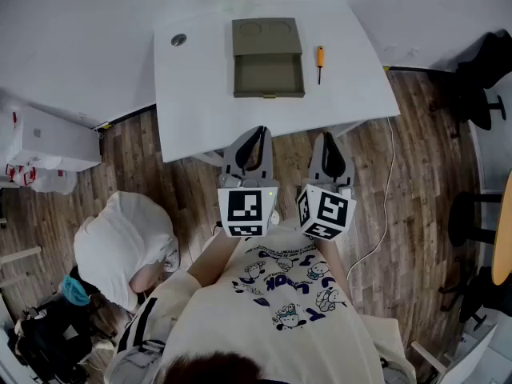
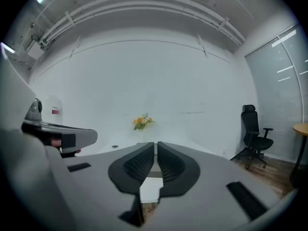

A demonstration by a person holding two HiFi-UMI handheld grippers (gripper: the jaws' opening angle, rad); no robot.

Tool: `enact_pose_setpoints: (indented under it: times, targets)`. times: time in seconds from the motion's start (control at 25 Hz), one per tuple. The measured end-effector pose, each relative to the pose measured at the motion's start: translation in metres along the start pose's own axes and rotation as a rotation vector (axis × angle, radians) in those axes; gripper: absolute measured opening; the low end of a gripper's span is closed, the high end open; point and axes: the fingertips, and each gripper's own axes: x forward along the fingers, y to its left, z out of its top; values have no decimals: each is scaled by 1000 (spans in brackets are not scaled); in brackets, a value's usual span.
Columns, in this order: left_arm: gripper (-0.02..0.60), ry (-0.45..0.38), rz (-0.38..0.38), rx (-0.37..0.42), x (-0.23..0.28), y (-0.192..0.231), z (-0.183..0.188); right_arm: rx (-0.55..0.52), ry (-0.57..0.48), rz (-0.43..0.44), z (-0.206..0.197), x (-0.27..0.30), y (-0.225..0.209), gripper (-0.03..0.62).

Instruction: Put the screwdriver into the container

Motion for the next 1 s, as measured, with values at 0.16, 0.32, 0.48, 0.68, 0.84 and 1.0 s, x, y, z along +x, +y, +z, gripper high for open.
enact_pose_setpoints:
  times: [0.16, 0.32, 0.48, 0.68, 0.84, 1.0]
  targets:
    - [22, 7, -4, -1, 2, 0, -2, 4, 5, 3, -2, 3, 1, 41]
    - [22, 11, -3, 0, 6, 4, -1, 11, 13, 5, -4, 9, 2, 41]
    - [22, 20, -1, -8, 15, 8, -2, 14, 26, 9, -6, 20, 1, 41]
    - [21, 33, -8, -11, 38, 15, -3, 34, 29, -19, -7, 42, -8, 43]
    - [22, 43, -21, -4, 66, 22, 0, 49, 34, -46, -5, 69, -19, 41]
    - [23, 50, -34, 1, 94, 34, 3, 55, 46, -70, -6, 100, -26, 43]
